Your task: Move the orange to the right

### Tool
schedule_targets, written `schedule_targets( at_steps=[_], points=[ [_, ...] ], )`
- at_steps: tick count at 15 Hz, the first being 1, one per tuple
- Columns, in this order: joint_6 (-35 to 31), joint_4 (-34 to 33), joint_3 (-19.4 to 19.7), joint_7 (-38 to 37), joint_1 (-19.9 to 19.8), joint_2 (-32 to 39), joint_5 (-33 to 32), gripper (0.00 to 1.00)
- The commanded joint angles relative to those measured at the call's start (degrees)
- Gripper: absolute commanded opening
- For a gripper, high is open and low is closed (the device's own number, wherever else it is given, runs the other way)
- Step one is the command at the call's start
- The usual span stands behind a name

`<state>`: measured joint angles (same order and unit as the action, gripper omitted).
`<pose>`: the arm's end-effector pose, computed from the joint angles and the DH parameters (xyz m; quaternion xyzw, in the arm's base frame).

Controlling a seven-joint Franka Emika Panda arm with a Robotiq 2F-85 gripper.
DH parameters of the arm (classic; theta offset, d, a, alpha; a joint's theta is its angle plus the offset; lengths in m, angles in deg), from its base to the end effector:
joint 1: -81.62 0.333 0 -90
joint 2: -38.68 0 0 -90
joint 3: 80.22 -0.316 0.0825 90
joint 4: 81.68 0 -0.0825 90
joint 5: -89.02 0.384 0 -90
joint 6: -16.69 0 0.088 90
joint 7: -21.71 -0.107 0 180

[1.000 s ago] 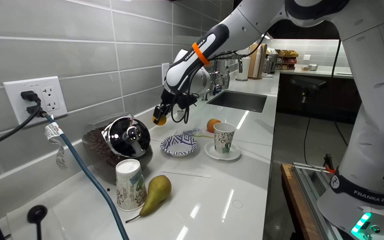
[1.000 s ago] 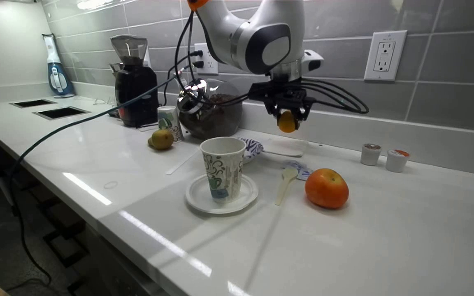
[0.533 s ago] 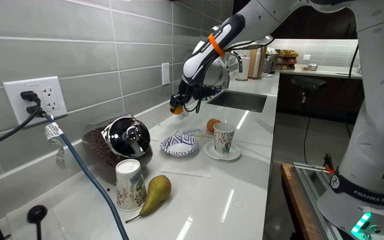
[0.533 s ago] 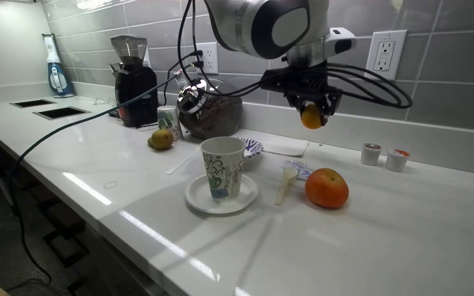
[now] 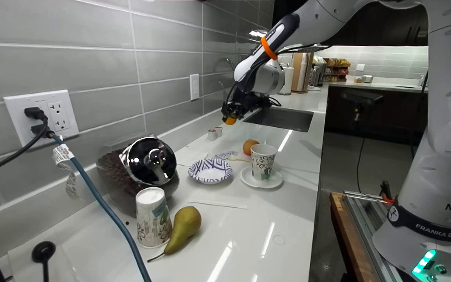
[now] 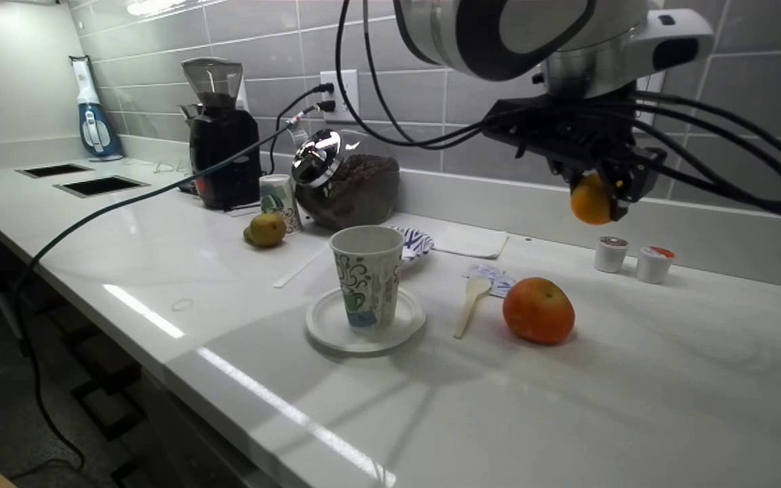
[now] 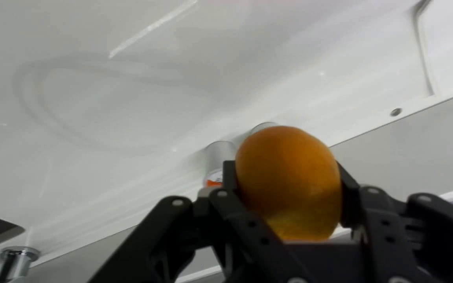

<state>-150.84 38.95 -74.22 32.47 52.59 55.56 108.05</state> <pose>0.4961 -0.3693 0.3346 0.9029 -0.3379 0.2622 0.0429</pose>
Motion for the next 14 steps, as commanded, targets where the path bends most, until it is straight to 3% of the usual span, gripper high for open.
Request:
schedule_targets(
  at_steps=[1,4,5,9,14],
  points=[
    [0.02,-0.04,0.28,0.29,-0.65,0.02,0.02,0.56],
    [0.02,0.00,0.09,0.37,-0.43,0.33,0.01,0.56],
    [0.02,0.00,0.00,0.33,-0.12,0.36,0.01,0.31],
    [1.55,-4.83,3.20,-2.30,-0.97,5.15,-0.37,0.31],
    [5.23,-14.28,4.66,-4.14,-5.53,9.94,1.13,0.31]
  ],
)
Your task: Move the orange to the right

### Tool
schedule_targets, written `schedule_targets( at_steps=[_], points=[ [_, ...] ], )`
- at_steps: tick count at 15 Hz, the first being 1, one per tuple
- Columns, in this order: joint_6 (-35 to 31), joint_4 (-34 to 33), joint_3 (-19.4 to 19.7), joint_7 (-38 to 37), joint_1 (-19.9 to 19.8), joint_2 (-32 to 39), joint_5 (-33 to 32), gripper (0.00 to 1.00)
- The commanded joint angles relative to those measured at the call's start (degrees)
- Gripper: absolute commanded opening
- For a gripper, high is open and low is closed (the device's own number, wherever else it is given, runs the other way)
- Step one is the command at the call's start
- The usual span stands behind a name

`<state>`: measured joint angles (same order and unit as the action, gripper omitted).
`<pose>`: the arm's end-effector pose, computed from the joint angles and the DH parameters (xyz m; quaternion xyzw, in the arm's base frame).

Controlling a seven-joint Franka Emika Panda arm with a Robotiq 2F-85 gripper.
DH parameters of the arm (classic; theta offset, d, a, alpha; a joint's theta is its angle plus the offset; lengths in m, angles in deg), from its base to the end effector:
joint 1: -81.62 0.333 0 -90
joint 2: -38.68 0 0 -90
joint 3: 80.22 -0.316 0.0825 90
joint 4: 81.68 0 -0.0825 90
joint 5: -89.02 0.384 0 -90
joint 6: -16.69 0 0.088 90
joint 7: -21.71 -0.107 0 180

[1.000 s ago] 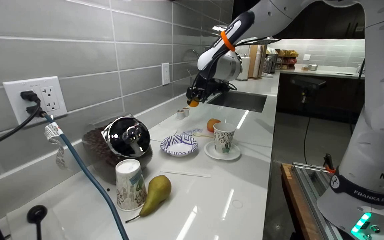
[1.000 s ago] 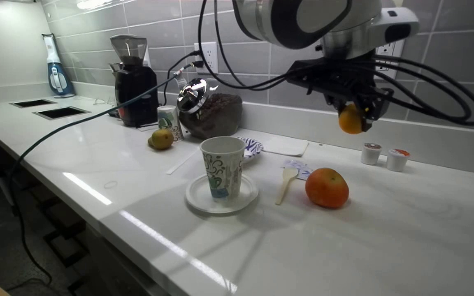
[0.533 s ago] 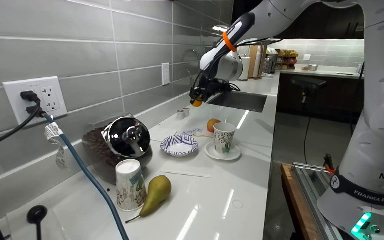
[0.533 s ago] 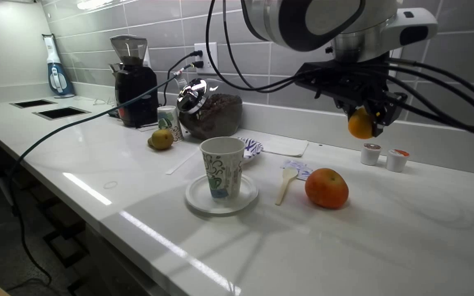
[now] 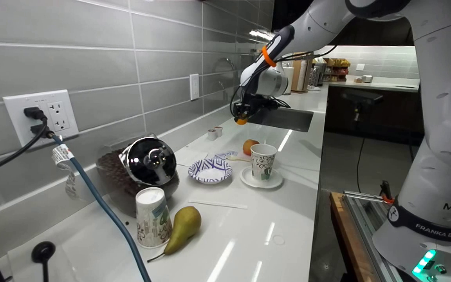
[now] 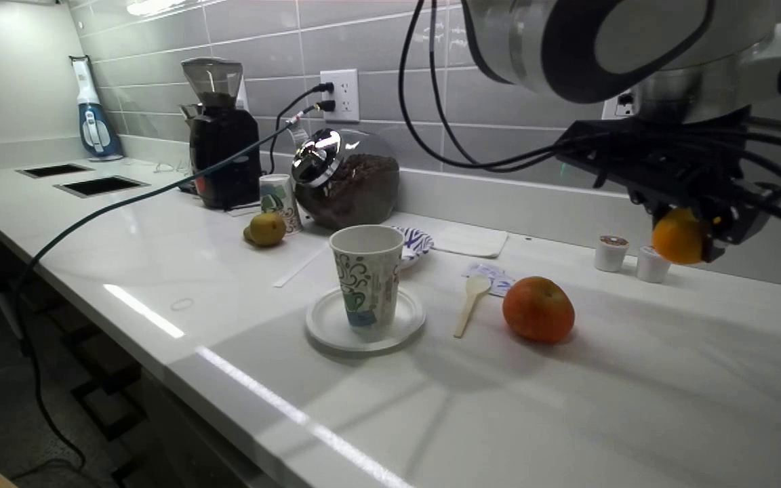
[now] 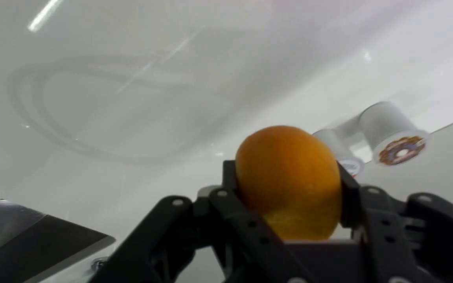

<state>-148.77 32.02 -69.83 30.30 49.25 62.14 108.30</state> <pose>0.4692 -0.4489 0.3152 0.8778 -0.4066 0.2450 0.0642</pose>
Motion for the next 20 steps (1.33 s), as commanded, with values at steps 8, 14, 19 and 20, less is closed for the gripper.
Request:
schedule_targets(
  at_steps=[8,14,19,20],
  points=[
    [14.07,-28.54,-2.59,-0.39,-7.54,16.66,-0.25,0.31],
    [19.55,-39.95,-3.44,-1.02,-9.08,27.17,-1.89,0.31],
    [21.19,-37.06,-2.53,-0.23,-6.59,24.33,-3.26,0.88],
    [19.77,-33.87,-1.09,-1.15,-4.83,22.16,-4.48,0.95]
  ],
)
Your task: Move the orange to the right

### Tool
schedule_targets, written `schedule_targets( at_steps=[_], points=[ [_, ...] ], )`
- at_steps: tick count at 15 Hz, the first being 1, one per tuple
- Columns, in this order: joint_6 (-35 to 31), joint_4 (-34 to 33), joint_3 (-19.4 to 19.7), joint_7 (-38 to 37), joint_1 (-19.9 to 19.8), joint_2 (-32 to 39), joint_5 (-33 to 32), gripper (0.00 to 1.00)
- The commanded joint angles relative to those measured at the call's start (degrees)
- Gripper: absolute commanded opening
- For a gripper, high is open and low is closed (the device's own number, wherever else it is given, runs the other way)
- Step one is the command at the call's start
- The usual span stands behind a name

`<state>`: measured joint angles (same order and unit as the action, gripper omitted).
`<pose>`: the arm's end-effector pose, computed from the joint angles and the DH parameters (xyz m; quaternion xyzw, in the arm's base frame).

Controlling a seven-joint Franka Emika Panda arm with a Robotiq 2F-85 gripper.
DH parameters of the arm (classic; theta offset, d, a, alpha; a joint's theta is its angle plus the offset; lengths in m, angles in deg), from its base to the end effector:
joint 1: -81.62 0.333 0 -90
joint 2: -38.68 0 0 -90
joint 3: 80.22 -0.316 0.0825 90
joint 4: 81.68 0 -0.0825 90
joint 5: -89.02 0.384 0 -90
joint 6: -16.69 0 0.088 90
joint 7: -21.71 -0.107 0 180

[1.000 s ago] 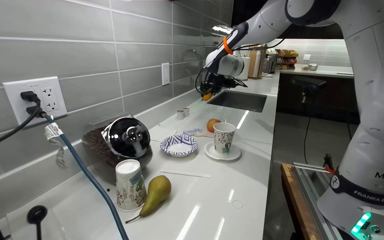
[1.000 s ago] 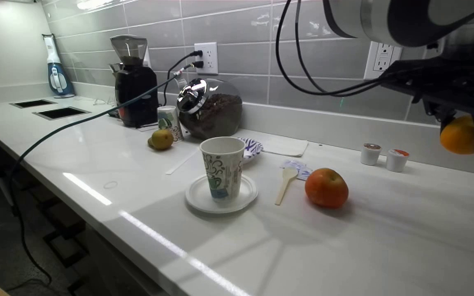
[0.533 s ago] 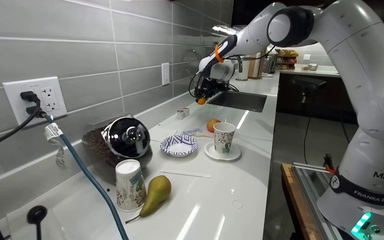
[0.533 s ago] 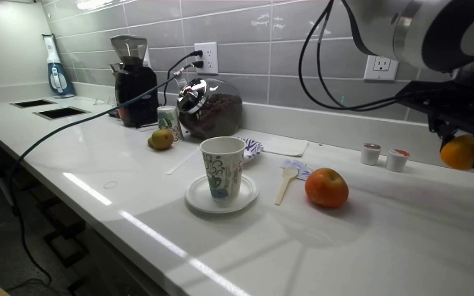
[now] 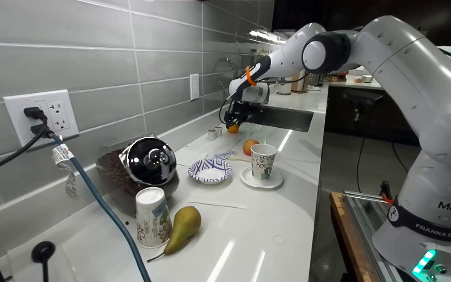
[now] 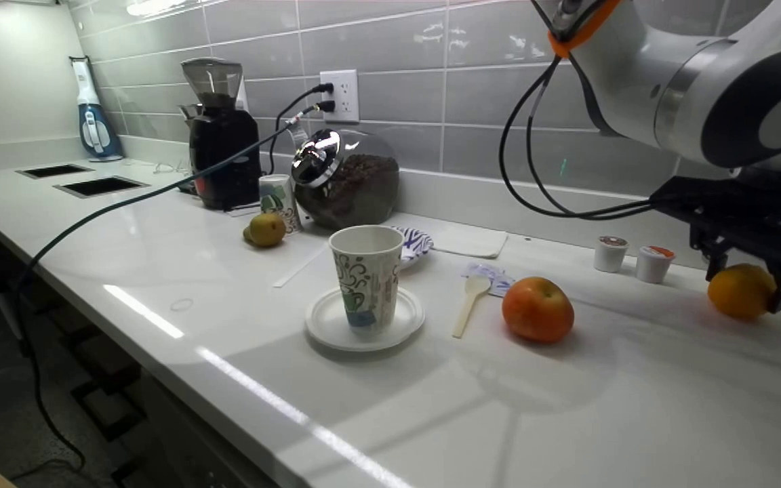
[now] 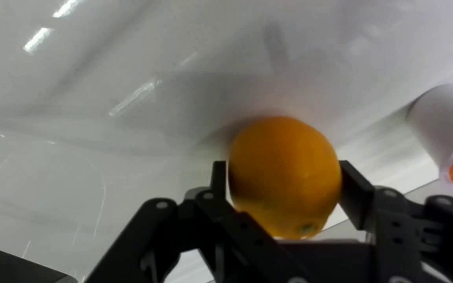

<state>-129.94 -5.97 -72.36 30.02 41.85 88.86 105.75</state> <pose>0.5406 -0.5558 0.2488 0.8977 -0.3964 0.1882 0.0387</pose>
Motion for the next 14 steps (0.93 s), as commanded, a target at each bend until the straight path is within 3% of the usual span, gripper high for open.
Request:
schedule_targets(
  at_steps=[1,3,7,14],
  points=[
    [0.94,6.36,2.11,-1.32,3.65,-6.43,-2.45,0.99],
    [0.71,12.33,4.35,-2.65,6.55,-11.08,-4.09,1.00],
    [1.31,23.28,13.46,-8.86,15.73,-19.54,-11.77,1.00],
    [0.94,40.10,11.72,-9.02,24.64,-32.30,-22.35,1.00]
  ],
)
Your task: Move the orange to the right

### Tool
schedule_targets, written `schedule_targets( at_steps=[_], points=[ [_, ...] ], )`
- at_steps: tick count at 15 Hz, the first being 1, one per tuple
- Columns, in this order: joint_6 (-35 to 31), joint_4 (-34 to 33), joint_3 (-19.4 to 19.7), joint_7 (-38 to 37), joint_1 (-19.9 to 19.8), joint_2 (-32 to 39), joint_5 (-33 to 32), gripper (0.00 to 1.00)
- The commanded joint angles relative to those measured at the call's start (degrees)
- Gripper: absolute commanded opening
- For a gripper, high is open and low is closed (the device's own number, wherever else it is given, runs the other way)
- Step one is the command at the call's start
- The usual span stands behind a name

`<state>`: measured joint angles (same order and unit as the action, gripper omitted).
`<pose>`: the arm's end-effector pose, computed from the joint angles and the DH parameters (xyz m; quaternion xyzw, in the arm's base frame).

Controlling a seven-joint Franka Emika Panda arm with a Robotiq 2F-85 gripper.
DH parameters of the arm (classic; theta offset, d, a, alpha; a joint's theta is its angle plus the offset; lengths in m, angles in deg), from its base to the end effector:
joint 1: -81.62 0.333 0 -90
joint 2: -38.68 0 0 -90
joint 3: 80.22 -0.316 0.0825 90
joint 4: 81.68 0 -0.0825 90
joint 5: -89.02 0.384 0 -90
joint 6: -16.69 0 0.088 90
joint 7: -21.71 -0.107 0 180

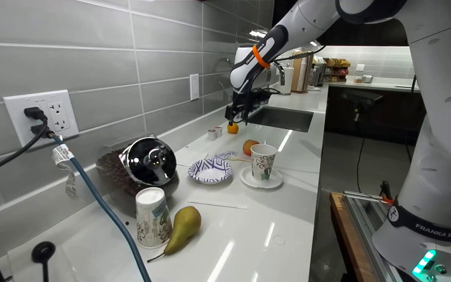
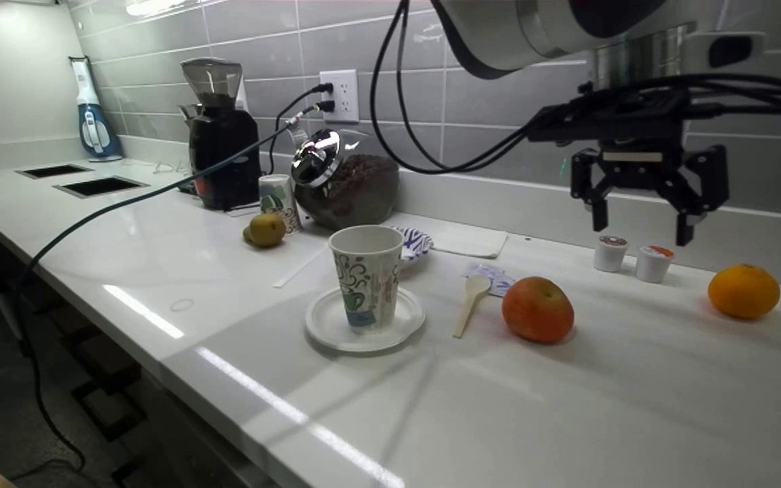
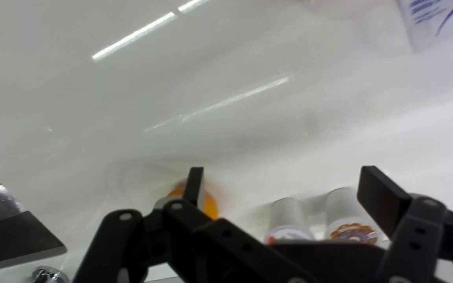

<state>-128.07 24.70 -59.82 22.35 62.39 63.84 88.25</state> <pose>0.5218 -0.4069 0.3232 0.9417 -0.3017 0.0937 0.1155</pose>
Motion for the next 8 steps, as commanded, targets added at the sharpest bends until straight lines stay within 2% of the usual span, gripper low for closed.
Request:
schedule_targets(
  at_steps=[1,4,8],
  points=[
    [-0.68,11.19,-1.25,-2.00,5.58,-8.56,-6.04,1.00],
    [-0.90,17.53,-3.38,-2.53,9.47,-13.26,-9.16,1.00],
    [0.65,25.18,-7.63,-1.13,10.93,-21.03,-5.34,1.00]
  ],
)
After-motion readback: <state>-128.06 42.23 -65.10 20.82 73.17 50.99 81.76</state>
